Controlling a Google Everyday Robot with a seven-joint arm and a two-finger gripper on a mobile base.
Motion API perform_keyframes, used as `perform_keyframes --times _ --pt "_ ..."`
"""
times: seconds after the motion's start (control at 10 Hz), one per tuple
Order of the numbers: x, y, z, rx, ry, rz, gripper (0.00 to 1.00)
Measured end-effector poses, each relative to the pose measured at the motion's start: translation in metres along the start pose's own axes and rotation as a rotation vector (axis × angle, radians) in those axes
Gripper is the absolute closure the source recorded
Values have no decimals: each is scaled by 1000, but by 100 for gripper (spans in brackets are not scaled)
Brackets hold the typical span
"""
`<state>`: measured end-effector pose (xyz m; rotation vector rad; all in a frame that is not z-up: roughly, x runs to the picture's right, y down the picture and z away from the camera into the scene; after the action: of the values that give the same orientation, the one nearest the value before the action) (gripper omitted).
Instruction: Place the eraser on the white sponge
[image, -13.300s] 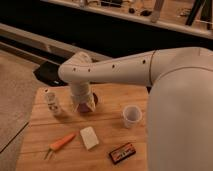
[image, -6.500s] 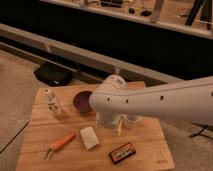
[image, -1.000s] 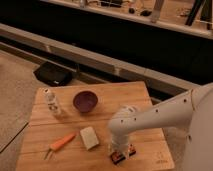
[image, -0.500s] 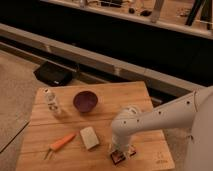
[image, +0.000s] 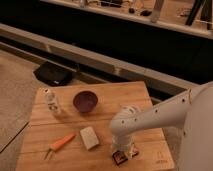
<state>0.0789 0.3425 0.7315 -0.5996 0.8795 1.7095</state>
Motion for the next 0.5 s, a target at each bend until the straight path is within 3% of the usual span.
perform_keyframes --times 0.2,0.5 --pt "0 1 1 11 7 12 40" --pt "-2 5 1 9 9 23 69"
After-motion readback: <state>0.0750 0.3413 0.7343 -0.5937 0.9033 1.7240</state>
